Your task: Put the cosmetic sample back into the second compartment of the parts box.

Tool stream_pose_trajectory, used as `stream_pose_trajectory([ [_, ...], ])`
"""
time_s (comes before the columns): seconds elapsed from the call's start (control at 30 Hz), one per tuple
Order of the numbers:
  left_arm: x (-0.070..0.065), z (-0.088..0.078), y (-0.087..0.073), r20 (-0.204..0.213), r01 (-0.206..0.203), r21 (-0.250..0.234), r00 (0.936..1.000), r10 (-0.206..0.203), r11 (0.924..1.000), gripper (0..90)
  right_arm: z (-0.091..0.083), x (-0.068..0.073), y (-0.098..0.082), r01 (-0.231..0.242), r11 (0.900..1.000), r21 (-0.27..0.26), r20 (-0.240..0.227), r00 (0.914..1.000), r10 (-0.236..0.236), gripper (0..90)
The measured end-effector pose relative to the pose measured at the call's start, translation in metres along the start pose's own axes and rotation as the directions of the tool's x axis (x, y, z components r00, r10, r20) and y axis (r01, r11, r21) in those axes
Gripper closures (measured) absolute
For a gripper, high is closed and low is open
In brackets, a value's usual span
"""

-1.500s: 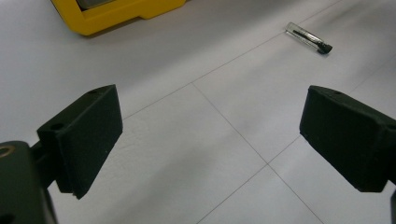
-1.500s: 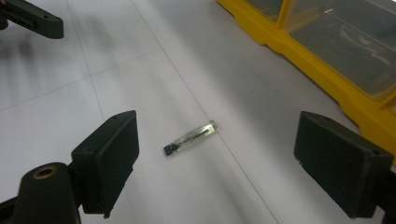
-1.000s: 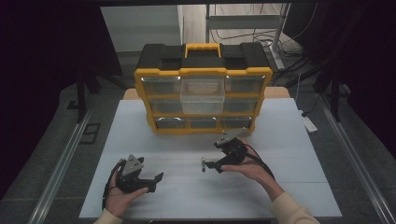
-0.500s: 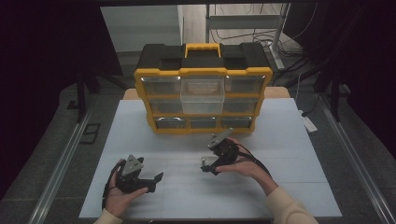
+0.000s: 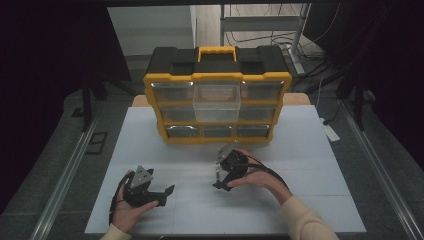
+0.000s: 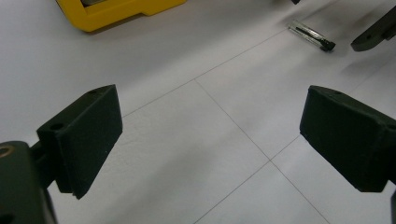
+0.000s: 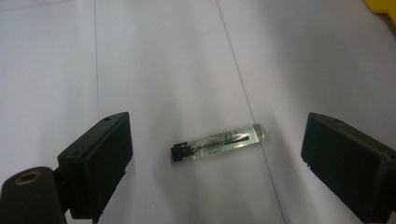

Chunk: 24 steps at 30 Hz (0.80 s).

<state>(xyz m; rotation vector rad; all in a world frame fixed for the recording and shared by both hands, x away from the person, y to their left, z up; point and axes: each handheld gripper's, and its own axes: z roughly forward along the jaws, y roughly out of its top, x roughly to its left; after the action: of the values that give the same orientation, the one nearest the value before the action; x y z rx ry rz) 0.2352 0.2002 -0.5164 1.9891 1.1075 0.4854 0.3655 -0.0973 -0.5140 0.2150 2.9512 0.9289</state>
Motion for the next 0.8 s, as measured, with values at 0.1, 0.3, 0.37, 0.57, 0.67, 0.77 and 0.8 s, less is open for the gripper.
stream_pose_trajectory([
  [0.1,0.000,0.000,0.000,0.000,0.000,0.001,1.0000,0.000,1.0000,6.3,0.002,-0.001,0.001,0.017,1.000,0.016,-0.002,0.9999,-0.017,9.5],
  [0.3,0.000,0.000,0.000,0.000,0.001,0.003,1.0000,-0.001,1.0000,6.3,0.008,-0.002,0.002,0.068,0.997,0.038,-0.012,0.9977,-0.067,10.3],
  [0.37,0.001,0.000,0.000,0.000,0.001,0.004,1.0000,-0.001,1.0000,6.3,0.009,-0.002,0.002,0.077,0.996,0.042,-0.011,0.9970,-0.076,10.9],
  [0.57,0.001,0.000,-0.001,0.000,0.001,0.004,1.0000,-0.001,1.0000,6.3,0.013,-0.004,0.001,0.078,0.996,0.044,-0.031,0.9966,-0.077,13.8],
  [0.67,0.001,0.000,-0.001,0.000,0.002,0.004,1.0000,-0.002,1.0000,6.2,0.011,-0.005,0.000,0.081,0.996,0.044,-0.035,0.9962,-0.080,18.1],
  [0.77,0.001,0.000,-0.001,0.000,0.002,0.004,1.0000,-0.002,1.0000,6.2,0.010,-0.005,0.000,0.082,0.996,0.040,-0.032,0.9962,-0.081,21.9],
  [0.8,0.001,0.000,-0.001,0.000,0.001,0.004,1.0000,-0.001,1.0000,6.2,0.009,-0.006,-0.001,0.087,0.995,0.041,-0.038,0.9956,-0.086,23.7],
])
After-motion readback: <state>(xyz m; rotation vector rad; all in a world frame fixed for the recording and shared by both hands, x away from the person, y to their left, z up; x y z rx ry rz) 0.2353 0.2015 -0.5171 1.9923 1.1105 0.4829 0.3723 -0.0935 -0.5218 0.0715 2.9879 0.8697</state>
